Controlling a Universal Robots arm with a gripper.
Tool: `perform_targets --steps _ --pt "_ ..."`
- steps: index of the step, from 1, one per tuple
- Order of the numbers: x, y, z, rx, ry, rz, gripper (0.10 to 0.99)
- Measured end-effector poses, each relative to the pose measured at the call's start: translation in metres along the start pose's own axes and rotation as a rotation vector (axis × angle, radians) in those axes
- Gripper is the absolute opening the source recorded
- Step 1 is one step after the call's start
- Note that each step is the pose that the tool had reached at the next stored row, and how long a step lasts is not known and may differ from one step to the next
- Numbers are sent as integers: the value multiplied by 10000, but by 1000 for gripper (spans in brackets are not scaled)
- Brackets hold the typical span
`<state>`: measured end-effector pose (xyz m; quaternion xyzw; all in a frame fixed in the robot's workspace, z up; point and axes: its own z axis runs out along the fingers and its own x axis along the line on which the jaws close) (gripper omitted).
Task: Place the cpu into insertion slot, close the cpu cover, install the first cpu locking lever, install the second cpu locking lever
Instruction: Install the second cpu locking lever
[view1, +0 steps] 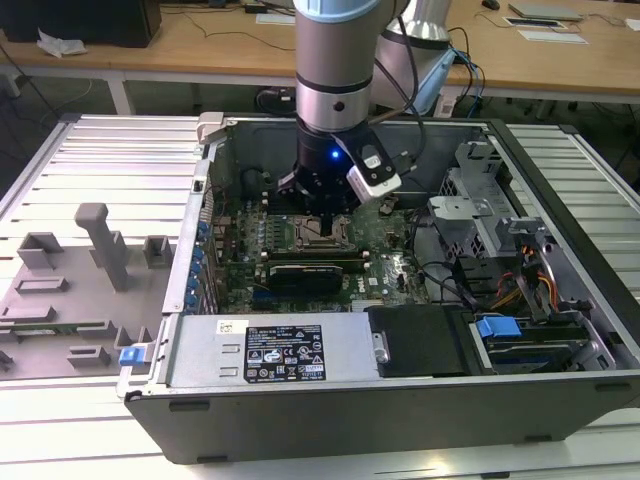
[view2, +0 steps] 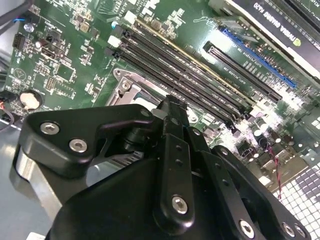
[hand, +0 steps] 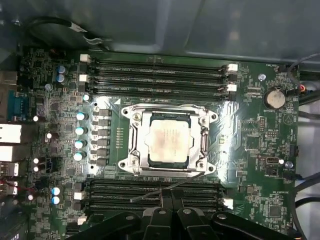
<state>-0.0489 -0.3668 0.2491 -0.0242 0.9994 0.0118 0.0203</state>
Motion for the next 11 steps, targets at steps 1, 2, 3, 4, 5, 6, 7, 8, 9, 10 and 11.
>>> perform_targets --steps 1,2,3,4,5,6,7,8,9,10,11 --pt "11 0 8 1 0 2 106" --pt "15 0 12 1 0 4 106" --pt "17 0 17 0 0 5 106" --pt "18 0 18 3 2 5 106" --pt "19 0 18 3 1 6 106" --pt "19 0 19 1 3 7 106" --pt "14 -1 22 -71 255 16 106" --pt "13 -1 22 -112 354 19 106" --pt "13 -1 22 -114 356 20 106" --pt "13 -1 23 -116 355 19 106" --pt "14 -2 25 -129 355 19 106"
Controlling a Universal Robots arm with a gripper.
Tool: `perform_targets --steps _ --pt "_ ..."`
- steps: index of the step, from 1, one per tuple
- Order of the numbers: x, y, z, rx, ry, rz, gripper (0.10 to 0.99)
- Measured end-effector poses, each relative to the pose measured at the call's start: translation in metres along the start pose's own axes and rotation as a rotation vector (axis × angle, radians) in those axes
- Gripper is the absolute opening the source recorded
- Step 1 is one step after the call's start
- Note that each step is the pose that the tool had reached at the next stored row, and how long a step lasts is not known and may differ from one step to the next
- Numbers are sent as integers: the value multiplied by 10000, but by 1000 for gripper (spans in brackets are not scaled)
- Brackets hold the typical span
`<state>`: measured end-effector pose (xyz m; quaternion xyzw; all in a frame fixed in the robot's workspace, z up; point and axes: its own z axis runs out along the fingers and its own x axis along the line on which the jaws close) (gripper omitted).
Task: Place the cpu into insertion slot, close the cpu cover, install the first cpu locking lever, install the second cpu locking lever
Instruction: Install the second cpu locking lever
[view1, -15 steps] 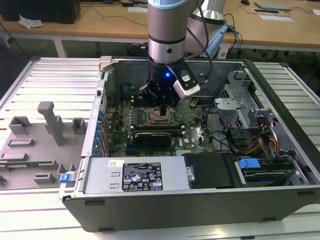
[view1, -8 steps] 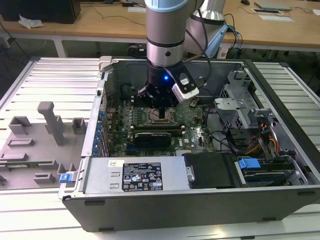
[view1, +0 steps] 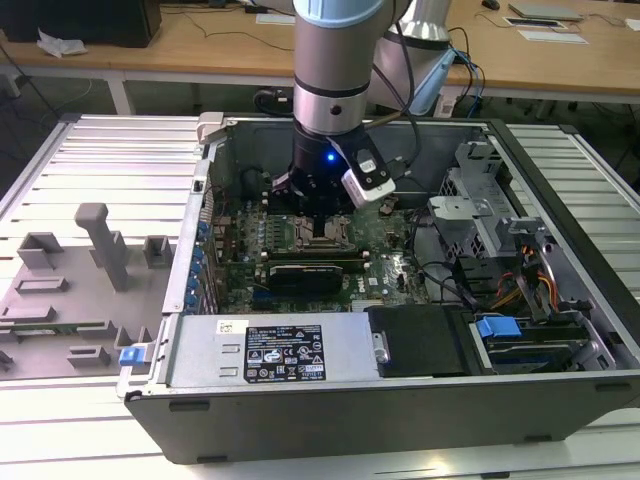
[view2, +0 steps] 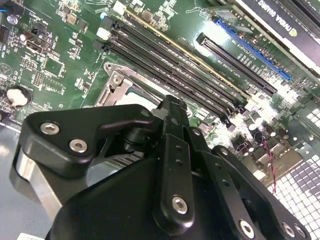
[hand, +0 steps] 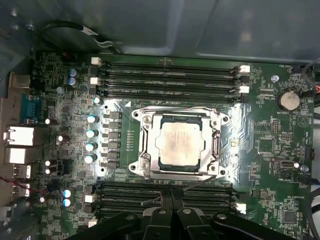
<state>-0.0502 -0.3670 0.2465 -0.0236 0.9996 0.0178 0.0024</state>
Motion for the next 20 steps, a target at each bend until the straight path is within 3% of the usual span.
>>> perform_targets --steps 6,8,15,20 --pt "24 -6 32 -362 -18 45 106" --pt "41 -15 51 -525 -27 56 106" --pt "71 -86 79 -941 -46 69 106" --pt "78 -181 80 -1010 -50 84 106"
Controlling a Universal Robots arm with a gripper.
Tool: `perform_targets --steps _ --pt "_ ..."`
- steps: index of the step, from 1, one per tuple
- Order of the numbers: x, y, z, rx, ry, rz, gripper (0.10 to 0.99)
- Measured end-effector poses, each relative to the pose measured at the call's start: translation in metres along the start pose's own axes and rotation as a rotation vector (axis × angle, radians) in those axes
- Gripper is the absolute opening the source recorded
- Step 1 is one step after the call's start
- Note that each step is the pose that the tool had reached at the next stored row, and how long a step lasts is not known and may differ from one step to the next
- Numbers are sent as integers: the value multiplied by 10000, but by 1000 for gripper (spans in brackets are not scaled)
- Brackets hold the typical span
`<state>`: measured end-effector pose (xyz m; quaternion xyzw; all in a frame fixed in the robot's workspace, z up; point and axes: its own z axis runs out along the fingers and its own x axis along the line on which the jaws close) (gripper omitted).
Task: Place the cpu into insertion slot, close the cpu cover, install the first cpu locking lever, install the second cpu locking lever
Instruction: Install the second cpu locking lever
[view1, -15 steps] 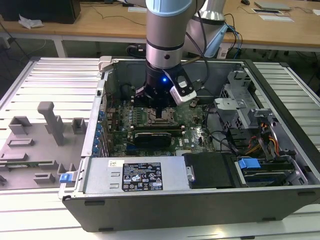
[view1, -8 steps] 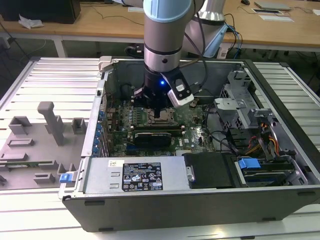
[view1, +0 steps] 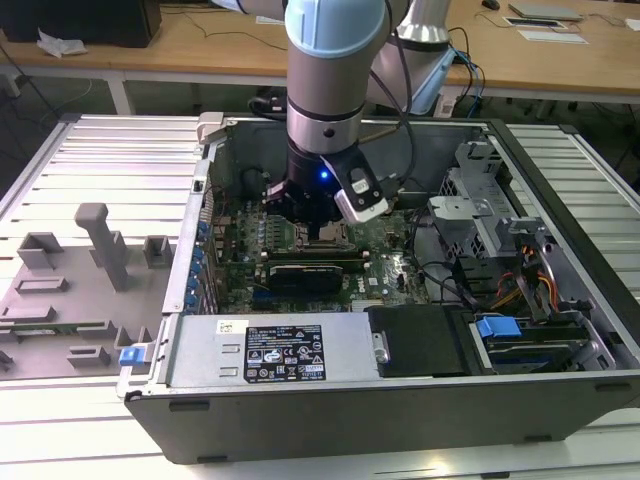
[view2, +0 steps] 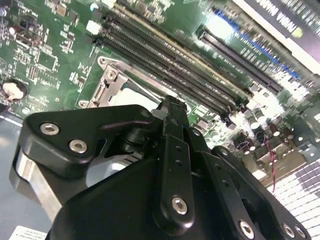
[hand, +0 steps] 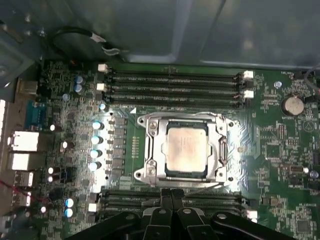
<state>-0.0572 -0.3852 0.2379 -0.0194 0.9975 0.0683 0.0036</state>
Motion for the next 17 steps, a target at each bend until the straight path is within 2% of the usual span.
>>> perform_targets --steps 4,8,10,17 --pt "22 -23 20 -250 -10 4 106" --pt "46 -51 47 -340 -14 9 106" --pt "63 -73 74 -437 -19 15 106" --pt "69 -90 124 -471 -20 15 106"
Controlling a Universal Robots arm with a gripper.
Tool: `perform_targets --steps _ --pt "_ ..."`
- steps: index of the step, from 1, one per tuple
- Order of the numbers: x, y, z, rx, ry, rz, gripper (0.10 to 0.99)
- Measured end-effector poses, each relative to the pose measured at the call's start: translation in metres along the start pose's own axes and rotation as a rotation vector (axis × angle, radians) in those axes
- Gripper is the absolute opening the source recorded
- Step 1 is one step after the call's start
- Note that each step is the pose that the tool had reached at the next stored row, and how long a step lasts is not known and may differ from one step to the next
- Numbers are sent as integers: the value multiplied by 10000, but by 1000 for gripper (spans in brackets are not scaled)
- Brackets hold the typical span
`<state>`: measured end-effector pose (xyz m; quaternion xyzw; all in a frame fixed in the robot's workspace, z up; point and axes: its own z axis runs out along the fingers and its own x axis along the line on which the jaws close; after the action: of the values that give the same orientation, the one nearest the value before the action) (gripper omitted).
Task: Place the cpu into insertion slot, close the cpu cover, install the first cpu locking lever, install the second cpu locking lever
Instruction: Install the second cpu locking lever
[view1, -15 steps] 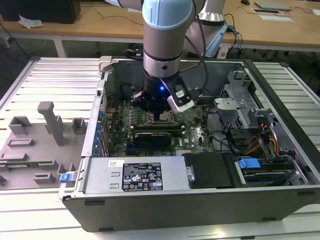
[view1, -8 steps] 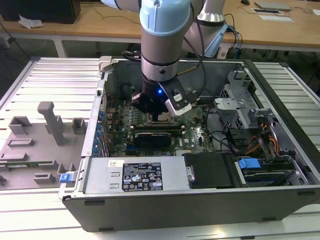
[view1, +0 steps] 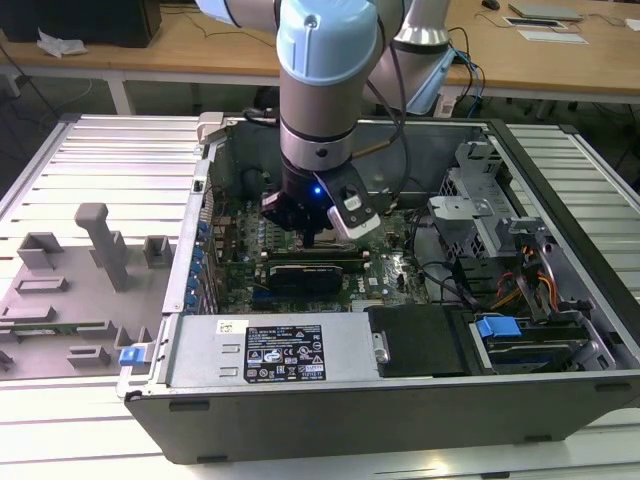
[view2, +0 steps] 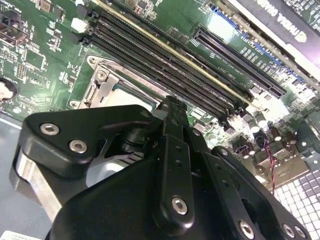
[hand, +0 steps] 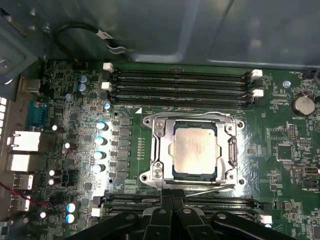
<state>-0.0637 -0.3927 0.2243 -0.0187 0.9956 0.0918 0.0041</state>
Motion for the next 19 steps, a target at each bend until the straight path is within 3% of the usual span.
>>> perform_targets --steps 10,17,19 --pt "24 -14 55 -39 -2 2 106" --pt "106 -44 81 -490 -23 4 106" --pt "124 -63 93 -702 -29 4 106"
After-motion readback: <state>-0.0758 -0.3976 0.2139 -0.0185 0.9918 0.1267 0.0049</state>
